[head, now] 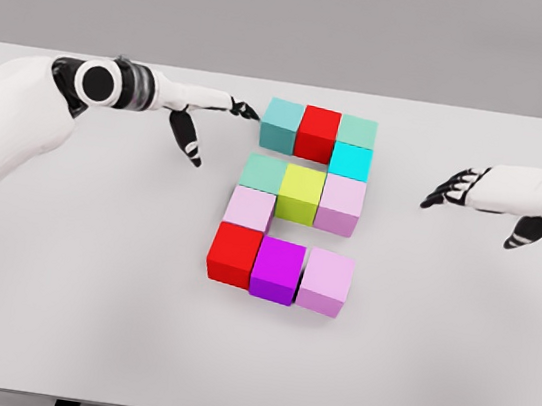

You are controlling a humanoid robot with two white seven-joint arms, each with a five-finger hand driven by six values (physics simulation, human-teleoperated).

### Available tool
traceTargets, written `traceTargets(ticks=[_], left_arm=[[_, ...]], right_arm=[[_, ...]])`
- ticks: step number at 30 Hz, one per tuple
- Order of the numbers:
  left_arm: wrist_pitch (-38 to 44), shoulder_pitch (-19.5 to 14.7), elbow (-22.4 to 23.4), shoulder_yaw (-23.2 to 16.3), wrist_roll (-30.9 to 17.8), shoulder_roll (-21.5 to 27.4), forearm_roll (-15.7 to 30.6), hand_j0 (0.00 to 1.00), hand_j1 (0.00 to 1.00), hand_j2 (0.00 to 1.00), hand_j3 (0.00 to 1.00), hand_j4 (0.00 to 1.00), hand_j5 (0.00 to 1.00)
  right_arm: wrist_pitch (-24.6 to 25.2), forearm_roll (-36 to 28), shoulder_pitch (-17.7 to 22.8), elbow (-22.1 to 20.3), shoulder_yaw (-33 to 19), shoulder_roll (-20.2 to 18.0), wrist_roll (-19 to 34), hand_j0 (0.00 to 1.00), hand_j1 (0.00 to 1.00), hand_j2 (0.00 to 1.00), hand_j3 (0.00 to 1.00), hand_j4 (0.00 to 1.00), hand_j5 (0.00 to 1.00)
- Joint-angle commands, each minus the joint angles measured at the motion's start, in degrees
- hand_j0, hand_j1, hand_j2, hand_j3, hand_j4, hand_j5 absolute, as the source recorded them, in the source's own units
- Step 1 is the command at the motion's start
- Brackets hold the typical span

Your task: Assemble the squares on the desktop into the number 2

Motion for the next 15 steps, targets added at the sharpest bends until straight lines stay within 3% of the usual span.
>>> traceTargets(ticks=[1,7,15], left_arm=[[-0.13,0.00,0.08,0.33,0.02,0.62,0.50,1.00,1.00,1.00,1.00,1.00,1.00],[-9.88,0.88,-7.83,0.77,0.02,10.02,5.95,1.00,1.00,1.00,1.00,1.00,1.00],[-13.66,1.85,-7.83,0.77,0.02,11.34,6.13,1.00,1.00,1.00,1.00,1.00,1.00]], right_arm=[[0.13,-0.95,0.00,0.34,-0.22,-0.07,-0.02,1.00,1.00,1.00,1.00,1.00,1.00],[0.13,-0.87,0.00,0.25,-0.22,-0.07,-0.02,1.00,1.00,1.00,1.00,1.00,1.00],[0.13,-0.95,0.00,0.25,-0.49,-0.07,-0.02,1.00,1.00,1.00,1.00,1.00,1.00]])
